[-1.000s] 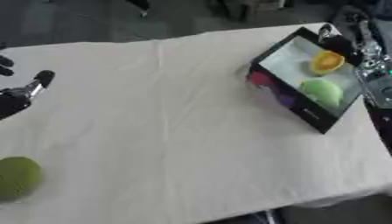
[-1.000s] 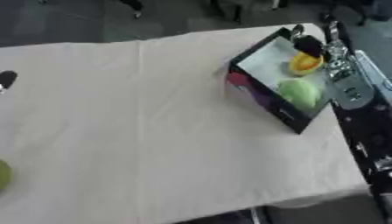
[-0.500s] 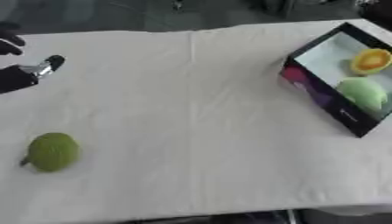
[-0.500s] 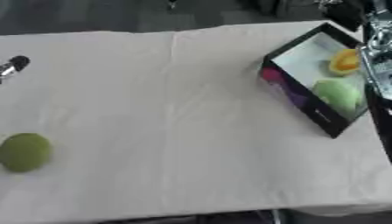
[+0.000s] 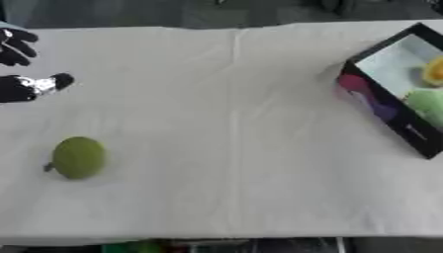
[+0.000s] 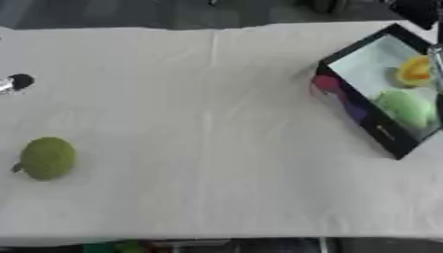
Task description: Pick up the objects with one hand, pass them to the other hand, and then place them into the box on the other side of the table.
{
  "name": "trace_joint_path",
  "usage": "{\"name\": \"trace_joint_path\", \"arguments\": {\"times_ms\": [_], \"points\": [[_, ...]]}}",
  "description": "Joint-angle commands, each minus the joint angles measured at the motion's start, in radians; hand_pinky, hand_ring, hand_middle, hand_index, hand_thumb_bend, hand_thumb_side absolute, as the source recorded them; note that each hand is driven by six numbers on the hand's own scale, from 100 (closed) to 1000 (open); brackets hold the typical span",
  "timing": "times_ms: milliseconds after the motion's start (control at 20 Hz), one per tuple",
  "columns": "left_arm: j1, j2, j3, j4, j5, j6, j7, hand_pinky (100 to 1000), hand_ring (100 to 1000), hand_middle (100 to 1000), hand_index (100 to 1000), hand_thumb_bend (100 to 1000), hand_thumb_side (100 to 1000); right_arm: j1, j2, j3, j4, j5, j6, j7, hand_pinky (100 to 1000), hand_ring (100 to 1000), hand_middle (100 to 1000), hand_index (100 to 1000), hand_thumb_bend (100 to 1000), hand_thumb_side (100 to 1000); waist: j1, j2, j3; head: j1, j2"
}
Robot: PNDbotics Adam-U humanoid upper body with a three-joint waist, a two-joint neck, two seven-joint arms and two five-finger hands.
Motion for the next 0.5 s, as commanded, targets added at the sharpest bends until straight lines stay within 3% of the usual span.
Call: {"name": "trace_joint_path", "arguments": {"times_ms": [50, 250, 500], "points": [[0.01, 0.073, -0.008, -0.056, 0.013, 0.015, -0.055, 781, 697, 670, 833, 683, 429, -0.019, -0.018, -0.004, -0.016, -0.005, 0.0, -0.007, 1000, 947, 913, 920, 100, 290, 0.001, -0.022, -0.001, 0.007, 0.004], [0.031, 0.085, -0.048, -0.085, -0.009, 0.026, -0.123, 793, 728, 698, 832, 715, 357, -0.017, -0.016, -0.003, -0.016, -0.006, 0.001, -0.01, 1000, 945, 912, 919, 100, 291, 0.004, -0.022, -0.003, 0.013, 0.009], [0.035, 0.081, -0.113, -0.036, -0.084, 0.054, -0.205, 800, 783, 751, 831, 764, 267, -0.01, -0.01, 0.0, -0.014, -0.003, 0.002, -0.008, 1000, 944, 910, 917, 100, 294, 0.006, -0.023, -0.009, 0.021, 0.011]]}}
